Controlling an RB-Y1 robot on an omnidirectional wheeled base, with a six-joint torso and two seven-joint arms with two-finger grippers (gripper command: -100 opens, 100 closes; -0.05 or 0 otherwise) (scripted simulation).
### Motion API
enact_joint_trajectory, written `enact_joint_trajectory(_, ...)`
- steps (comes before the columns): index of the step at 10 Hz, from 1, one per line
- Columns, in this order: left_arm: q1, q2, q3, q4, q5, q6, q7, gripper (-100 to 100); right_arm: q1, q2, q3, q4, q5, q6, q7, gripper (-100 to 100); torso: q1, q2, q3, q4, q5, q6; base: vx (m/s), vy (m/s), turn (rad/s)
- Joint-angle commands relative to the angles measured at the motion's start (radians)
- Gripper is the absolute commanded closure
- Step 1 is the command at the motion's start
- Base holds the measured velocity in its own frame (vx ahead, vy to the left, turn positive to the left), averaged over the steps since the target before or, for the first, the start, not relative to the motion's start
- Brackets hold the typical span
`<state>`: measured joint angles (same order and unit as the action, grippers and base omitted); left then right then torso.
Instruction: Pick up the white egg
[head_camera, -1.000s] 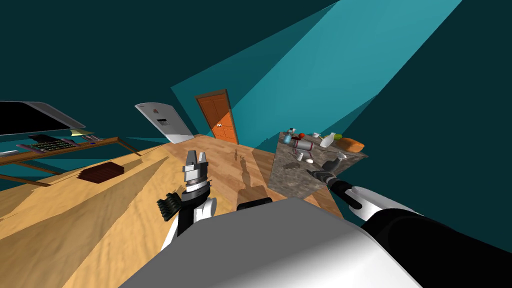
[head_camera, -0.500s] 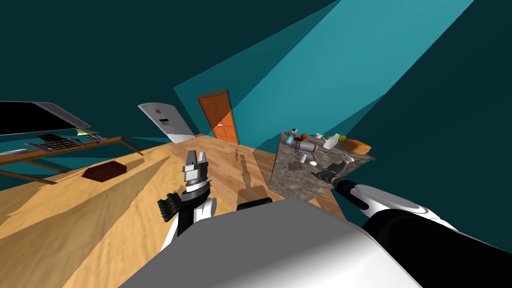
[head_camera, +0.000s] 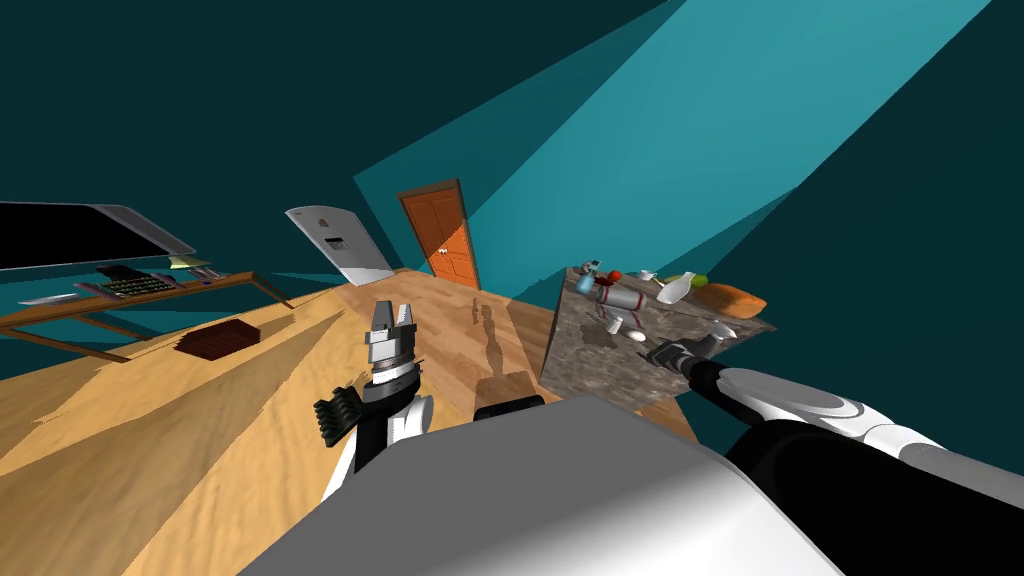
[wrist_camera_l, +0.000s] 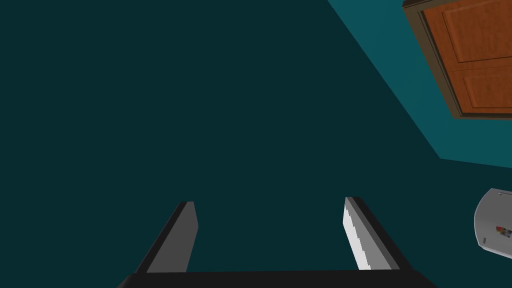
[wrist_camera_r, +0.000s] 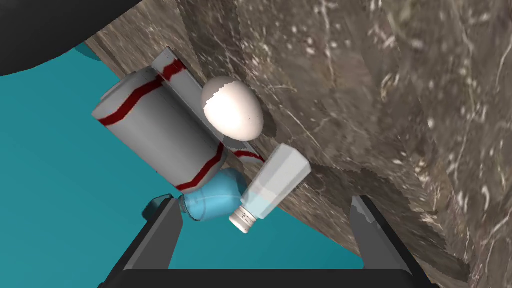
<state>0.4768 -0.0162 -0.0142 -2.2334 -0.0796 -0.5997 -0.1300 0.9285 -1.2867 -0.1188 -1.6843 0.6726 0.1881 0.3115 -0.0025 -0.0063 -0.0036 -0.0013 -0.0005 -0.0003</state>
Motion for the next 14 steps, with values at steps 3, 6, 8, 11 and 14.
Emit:
enact_joint_trajectory(3, 0.0, 0.0, 0.0, 0.0, 0.0, 0.0, 0.0, 0, 0.039, -0.107, 0.032, 0.048, 0.051, -0.011, 0.054, -100, 0.0, 0.001, 0.0, 0.0, 0.0, 0.0, 0.087, -0.028, 0.028)
enact_joint_trajectory(6, 0.0, 0.0, 0.0, 0.0, 0.0, 0.0, 0.0, 0, 0.074, -0.198, 0.076, 0.095, 0.103, -0.028, 0.107, -100, 0.0, -0.001, -0.001, 0.0, 0.0, 0.0, 0.117, -0.037, 0.057)
enact_joint_trajectory(8, 0.0, 0.0, 0.0, 0.0, 0.0, 0.0, 0.0, 0, 0.096, -0.242, 0.106, 0.117, 0.129, -0.04, 0.134, -100, 0.0, -0.002, -0.001, -0.001, 0.0, 0.0, 0.114, -0.045, 0.046)
enact_joint_trajectory(11, 0.0, 0.0, 0.0, 0.0, 0.0, 0.0, 0.0, 0, 0.136, -0.274, 0.176, 0.126, 0.162, -0.068, 0.168, -100, -0.003, -0.003, -0.002, -0.001, -0.001, 0.0, 0.133, -0.072, 0.067)
enact_joint_trajectory(14, 0.0, 0.0, 0.0, 0.0, 0.0, 0.0, 0.0, 0, 0.097, -0.247, 0.191, 0.169, 0.154, -0.078, 0.166, -100, 0.002, 0.005, 0.003, 0.001, 0.0, 0.001, -0.011, -0.003, 0.069)
